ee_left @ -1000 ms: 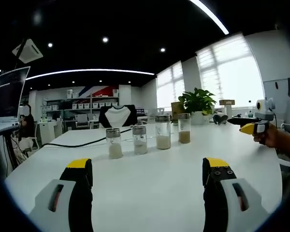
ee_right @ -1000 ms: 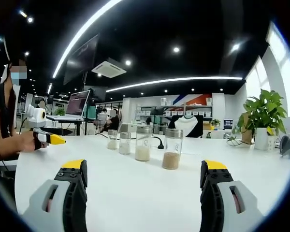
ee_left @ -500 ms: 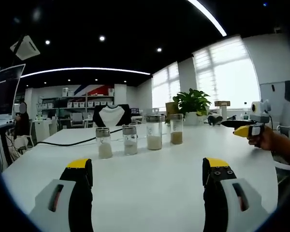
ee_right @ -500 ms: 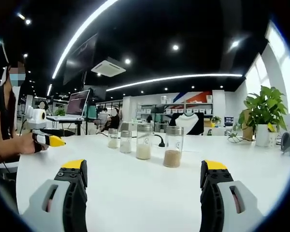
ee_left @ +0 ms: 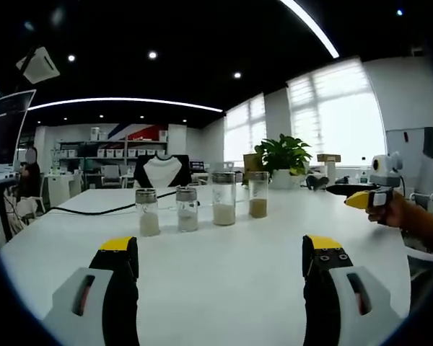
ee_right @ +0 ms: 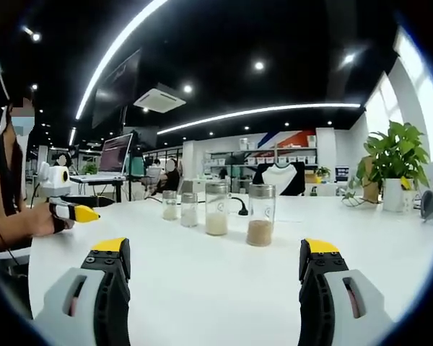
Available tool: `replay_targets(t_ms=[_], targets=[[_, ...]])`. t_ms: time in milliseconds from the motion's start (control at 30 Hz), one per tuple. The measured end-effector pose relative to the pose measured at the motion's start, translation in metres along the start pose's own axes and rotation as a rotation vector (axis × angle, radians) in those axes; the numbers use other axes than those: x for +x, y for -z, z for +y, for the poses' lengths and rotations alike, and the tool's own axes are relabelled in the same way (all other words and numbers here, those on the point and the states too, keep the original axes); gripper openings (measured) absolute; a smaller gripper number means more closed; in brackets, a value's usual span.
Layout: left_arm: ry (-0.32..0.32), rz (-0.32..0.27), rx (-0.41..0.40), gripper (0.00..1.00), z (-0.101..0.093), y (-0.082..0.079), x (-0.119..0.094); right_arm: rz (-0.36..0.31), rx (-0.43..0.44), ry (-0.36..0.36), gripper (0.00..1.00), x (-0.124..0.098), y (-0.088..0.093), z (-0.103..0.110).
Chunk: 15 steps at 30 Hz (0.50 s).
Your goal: Rotate the seasoning bottle until the label or dispensing opening points toward the visible target arrow and the bottle remains upright within the marked orientation range
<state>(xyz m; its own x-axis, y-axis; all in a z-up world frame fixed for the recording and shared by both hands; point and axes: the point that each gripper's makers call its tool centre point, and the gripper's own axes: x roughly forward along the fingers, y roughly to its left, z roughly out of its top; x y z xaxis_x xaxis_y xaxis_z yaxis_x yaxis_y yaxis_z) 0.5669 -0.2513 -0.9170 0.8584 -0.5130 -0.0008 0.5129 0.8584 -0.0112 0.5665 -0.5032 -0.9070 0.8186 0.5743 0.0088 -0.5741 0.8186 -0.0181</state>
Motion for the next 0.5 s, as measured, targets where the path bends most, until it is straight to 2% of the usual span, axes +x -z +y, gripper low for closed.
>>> replay_targets(t_ms=[333, 500], targets=[[-0.010, 0.026, 0.017, 0.99, 0.013, 0.003, 0.019, 0.009, -0.012, -0.009, 0.99, 0.001, -0.002, 0.004], [-0.015, 0.019, 0.035, 0.97, 0.021, -0.003, 0.029, 0.005, -0.019, -0.019, 0.99, 0.001, -0.004, 0.008]])
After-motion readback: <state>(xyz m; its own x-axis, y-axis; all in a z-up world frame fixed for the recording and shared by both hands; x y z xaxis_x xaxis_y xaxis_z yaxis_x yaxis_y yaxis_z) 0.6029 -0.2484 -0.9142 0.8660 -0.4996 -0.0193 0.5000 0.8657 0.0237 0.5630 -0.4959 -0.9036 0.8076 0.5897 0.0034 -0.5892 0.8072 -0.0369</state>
